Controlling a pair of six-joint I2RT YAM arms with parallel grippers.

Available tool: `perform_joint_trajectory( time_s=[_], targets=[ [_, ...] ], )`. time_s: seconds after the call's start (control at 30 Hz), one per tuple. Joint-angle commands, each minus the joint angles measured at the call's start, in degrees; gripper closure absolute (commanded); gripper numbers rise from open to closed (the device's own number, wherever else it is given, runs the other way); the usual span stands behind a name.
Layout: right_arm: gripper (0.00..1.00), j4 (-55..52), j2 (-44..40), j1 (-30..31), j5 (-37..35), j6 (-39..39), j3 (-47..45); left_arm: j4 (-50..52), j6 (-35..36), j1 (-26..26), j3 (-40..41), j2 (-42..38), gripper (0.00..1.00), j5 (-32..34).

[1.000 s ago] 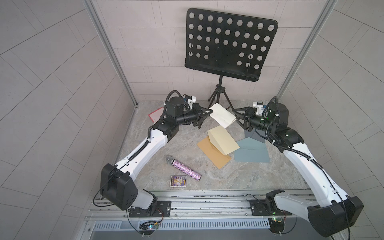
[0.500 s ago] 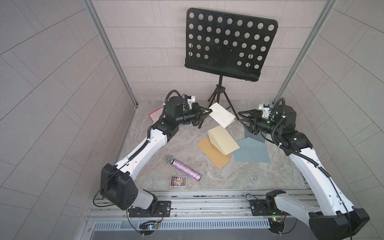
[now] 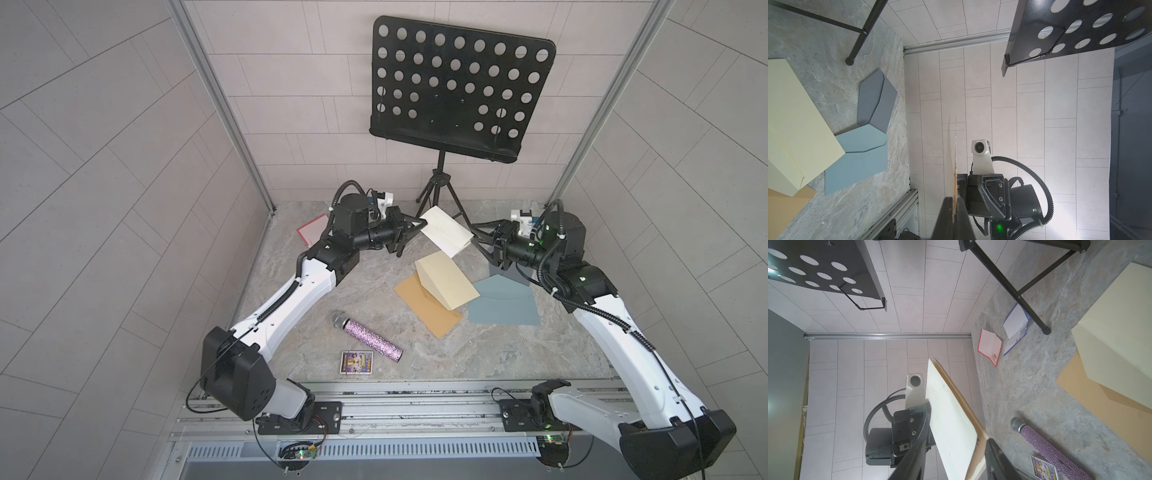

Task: Take the letter paper out of the envelope
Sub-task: Unfold the letter paper.

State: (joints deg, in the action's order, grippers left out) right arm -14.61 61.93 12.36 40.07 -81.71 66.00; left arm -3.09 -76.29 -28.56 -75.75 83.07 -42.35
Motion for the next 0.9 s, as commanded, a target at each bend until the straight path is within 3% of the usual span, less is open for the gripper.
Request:
perform_joint_trajectory(
  time_s=[0.0,0.27,0.57,0.87],
  targets=[
    [0.51,2.2,-0.1,0.8,-0.1,-1.8,0.3,-1.9,-0.8,-0.5,-1.7,0.4,1.00,-0.3],
    [0.52,5.8,0.6,2.6,-0.4,-3.7,-0.7,-3.3,-1.9,-1.4,-1.4,0.8,1.00,0.4],
    [0.54,12.2,1.0,5.0,-1.9,-6.2,-2.3,-13.7,-11.5,-1.5,1.2,1.3,1.00,4.5],
    [0.66,13.5,3.8,7.1,-1.7,-5.8,0.7,-14.0,-12.2,-2.6,-0.4,2.5,1.00,4.7]
  ],
)
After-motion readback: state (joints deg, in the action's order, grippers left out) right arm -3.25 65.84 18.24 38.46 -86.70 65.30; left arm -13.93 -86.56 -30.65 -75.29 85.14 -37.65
